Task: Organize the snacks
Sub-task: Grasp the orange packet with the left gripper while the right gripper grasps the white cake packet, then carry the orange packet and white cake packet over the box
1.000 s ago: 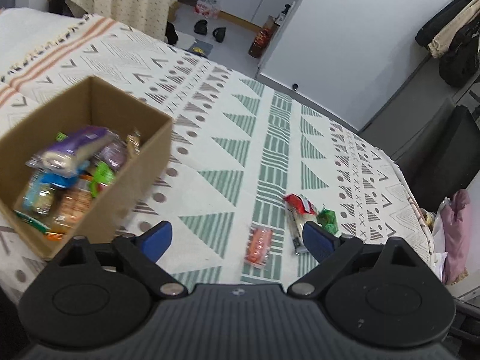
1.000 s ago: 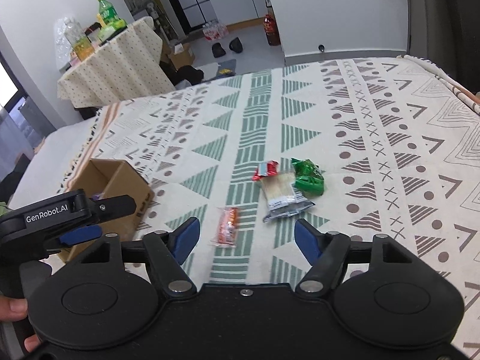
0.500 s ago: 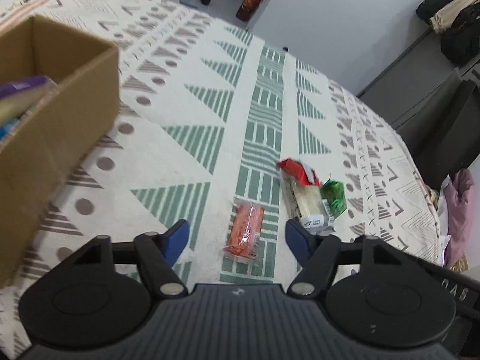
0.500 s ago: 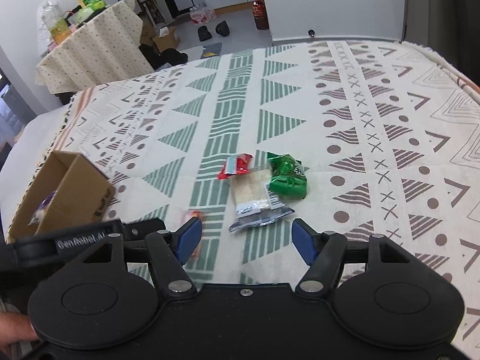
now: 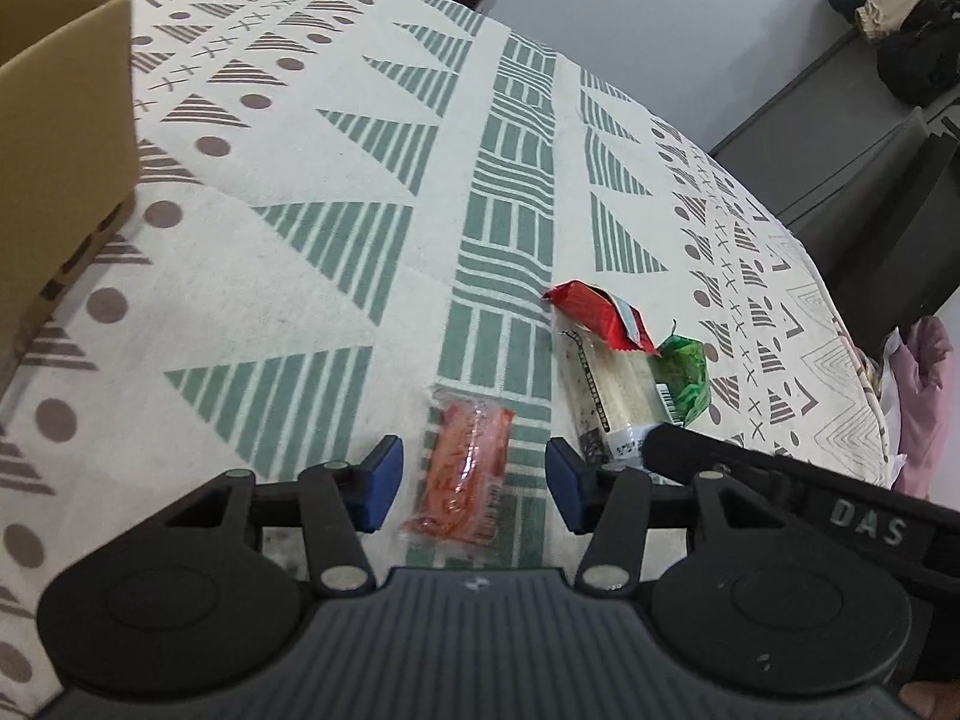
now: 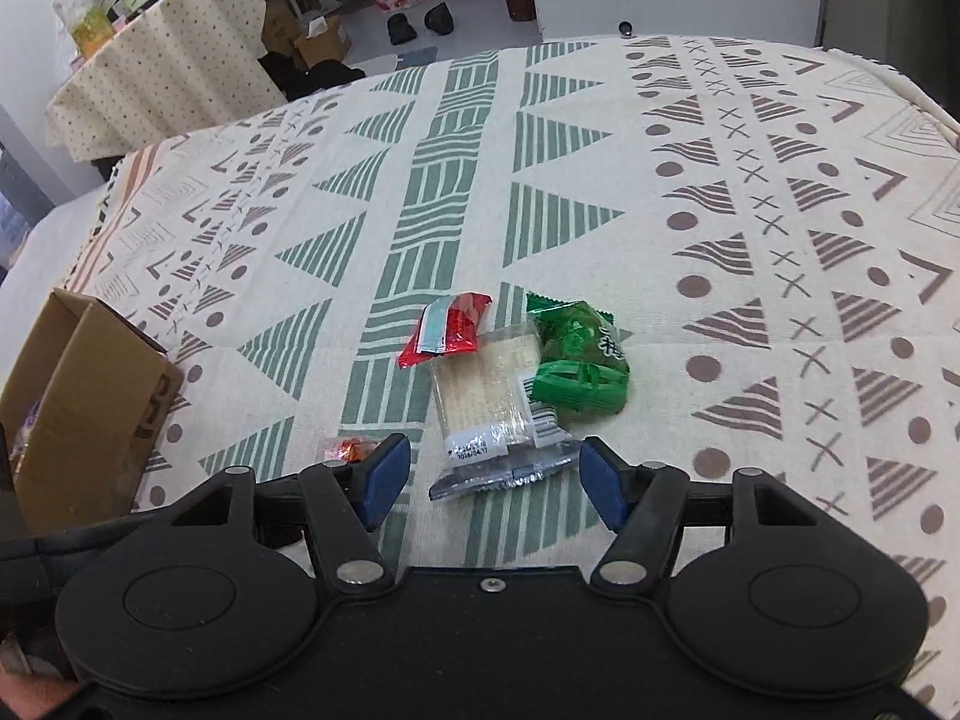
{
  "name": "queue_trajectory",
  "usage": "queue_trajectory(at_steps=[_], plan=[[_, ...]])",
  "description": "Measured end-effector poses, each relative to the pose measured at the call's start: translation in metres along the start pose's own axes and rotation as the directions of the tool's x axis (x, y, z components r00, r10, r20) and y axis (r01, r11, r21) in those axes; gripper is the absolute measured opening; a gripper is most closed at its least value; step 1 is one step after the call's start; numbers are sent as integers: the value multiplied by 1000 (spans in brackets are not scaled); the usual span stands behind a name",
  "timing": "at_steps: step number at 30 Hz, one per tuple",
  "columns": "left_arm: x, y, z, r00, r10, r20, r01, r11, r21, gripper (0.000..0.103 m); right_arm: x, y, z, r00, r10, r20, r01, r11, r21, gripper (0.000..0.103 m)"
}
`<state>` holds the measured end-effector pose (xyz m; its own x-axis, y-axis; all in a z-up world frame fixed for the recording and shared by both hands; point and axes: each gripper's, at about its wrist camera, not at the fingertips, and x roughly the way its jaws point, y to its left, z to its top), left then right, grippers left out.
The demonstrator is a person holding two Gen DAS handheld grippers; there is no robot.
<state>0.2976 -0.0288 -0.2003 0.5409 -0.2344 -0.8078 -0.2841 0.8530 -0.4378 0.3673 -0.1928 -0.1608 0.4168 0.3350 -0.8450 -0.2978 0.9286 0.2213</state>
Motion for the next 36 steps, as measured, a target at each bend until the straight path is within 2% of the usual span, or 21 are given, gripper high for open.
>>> queue_trajectory(at_steps=[1,3,6,9,11,14,16,17,20,24,36], plan=[[1,-1,-1,1000,11,3,-11,1000,10,42,2,1,1,1000,-8,-1,8,1000,-6,63],[3,-1,-2,1000,24,7,-25,1000,19,26,7,3,2,1000,-19,-1,19,1000,-23,63],[5,-1,-4,999,33,24,-34,998,45,22,14,7,4,999,-39,-7,39,998,-55,65],[4,-6,-6,998,49,41,-52,995,81,21,19,9,7,999,-52,1,52,995,-82,70],[3,-5,-6,998,45,43,-48,996,70,20,23,12,10,998,-66,2,66,991,-113,70],[0,0,-5,998,40,39,-41,998,46,19,32,12,13,997,-69,-45,64,991,-117,70],[-4,3,-6,998,39,41,-41,999,35,19,39,9,13,992,-72,-108,64,995,-72,62],[-5,5,-6,999,39,38,-40,999,32,19,41,10,10,987,-88,-131,79,994,-77,62],[-10,10,-6,999,38,36,-38,999,16,19,38,21,4,984,-113,-140,95,987,-129,55],[-19,16,-6,998,38,41,-38,999,0,19,28,26,-4,982,-115,-152,102,991,-90,47],[-57,20,-13,997,2,72,-2,1000,12,19,-8,36,-34,981,-119,-154,123,992,21,44]])
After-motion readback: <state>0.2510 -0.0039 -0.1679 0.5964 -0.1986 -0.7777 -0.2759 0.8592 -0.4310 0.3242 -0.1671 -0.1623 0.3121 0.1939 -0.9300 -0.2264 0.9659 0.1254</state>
